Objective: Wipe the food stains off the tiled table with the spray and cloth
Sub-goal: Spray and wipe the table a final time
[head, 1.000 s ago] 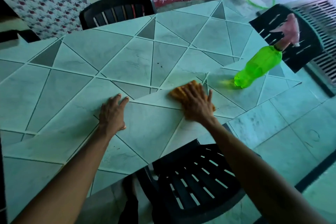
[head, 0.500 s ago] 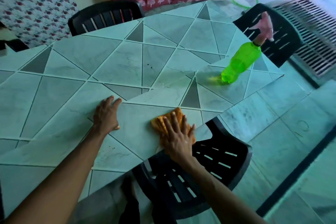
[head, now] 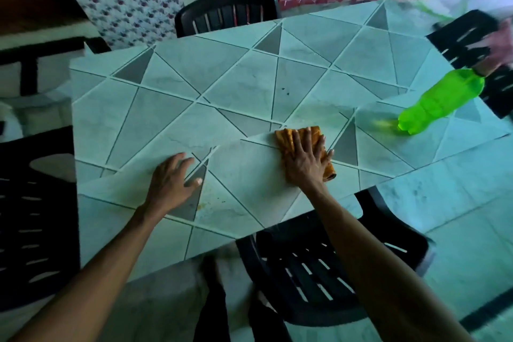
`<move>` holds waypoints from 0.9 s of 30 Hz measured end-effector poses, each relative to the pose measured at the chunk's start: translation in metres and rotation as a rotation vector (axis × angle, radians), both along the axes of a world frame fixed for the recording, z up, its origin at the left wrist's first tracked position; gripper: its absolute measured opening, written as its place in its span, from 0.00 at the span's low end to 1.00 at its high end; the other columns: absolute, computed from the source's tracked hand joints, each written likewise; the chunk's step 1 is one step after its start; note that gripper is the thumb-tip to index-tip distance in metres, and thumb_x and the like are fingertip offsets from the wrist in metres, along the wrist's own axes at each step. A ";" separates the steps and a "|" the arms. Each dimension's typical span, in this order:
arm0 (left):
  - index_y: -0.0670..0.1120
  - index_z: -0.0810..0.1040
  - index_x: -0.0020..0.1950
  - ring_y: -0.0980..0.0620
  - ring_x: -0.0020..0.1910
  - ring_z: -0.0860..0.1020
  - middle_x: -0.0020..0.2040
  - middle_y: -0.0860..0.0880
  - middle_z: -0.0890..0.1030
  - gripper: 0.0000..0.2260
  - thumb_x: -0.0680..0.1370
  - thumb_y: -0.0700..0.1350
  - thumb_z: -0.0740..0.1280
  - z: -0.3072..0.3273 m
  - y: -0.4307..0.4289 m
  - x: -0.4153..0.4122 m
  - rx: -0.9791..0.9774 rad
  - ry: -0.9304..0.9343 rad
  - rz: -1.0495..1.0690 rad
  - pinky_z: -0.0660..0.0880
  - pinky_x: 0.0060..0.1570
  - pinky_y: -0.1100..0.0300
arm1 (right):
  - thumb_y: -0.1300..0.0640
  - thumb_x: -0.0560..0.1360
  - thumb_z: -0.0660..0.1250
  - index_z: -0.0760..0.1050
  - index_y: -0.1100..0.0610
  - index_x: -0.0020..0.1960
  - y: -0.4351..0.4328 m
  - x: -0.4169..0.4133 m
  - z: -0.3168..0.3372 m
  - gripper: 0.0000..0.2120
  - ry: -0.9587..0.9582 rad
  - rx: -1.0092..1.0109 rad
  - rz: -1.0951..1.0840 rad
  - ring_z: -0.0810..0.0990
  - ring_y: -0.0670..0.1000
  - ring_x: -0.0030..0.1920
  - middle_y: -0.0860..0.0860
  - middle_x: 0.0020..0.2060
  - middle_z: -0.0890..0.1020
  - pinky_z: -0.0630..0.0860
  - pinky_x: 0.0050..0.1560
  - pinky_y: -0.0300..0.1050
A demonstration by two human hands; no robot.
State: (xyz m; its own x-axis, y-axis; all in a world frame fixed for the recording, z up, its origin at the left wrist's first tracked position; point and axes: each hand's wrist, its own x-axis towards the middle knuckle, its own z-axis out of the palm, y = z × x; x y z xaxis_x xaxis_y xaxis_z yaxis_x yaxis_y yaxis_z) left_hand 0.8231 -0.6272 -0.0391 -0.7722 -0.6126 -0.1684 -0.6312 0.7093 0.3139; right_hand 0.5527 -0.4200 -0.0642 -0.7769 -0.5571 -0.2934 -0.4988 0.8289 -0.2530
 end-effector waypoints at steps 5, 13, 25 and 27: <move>0.45 0.76 0.67 0.40 0.66 0.72 0.69 0.42 0.73 0.30 0.72 0.60 0.59 -0.006 -0.021 0.028 -0.037 0.011 -0.011 0.69 0.64 0.45 | 0.36 0.80 0.52 0.46 0.42 0.81 -0.041 0.090 -0.006 0.33 0.023 -0.057 0.309 0.39 0.60 0.80 0.48 0.82 0.44 0.46 0.76 0.68; 0.48 0.74 0.68 0.41 0.67 0.71 0.70 0.44 0.72 0.28 0.72 0.59 0.59 -0.006 -0.048 0.048 -0.032 0.022 -0.111 0.69 0.63 0.45 | 0.33 0.79 0.51 0.50 0.38 0.80 0.041 0.169 0.001 0.31 0.115 -0.038 0.367 0.46 0.56 0.81 0.44 0.81 0.49 0.54 0.77 0.63; 0.47 0.74 0.68 0.41 0.68 0.70 0.71 0.44 0.70 0.24 0.73 0.53 0.69 -0.012 -0.090 0.066 -0.077 0.041 -0.023 0.68 0.64 0.44 | 0.35 0.80 0.52 0.46 0.40 0.81 -0.066 0.207 -0.001 0.32 0.107 -0.068 0.378 0.39 0.55 0.81 0.46 0.81 0.44 0.49 0.78 0.60; 0.48 0.73 0.69 0.40 0.70 0.69 0.72 0.43 0.70 0.26 0.73 0.58 0.64 -0.012 -0.104 0.068 -0.071 0.005 0.010 0.68 0.65 0.44 | 0.35 0.81 0.51 0.47 0.39 0.81 -0.028 0.211 0.003 0.31 0.094 -0.059 0.396 0.40 0.54 0.81 0.44 0.81 0.45 0.51 0.78 0.60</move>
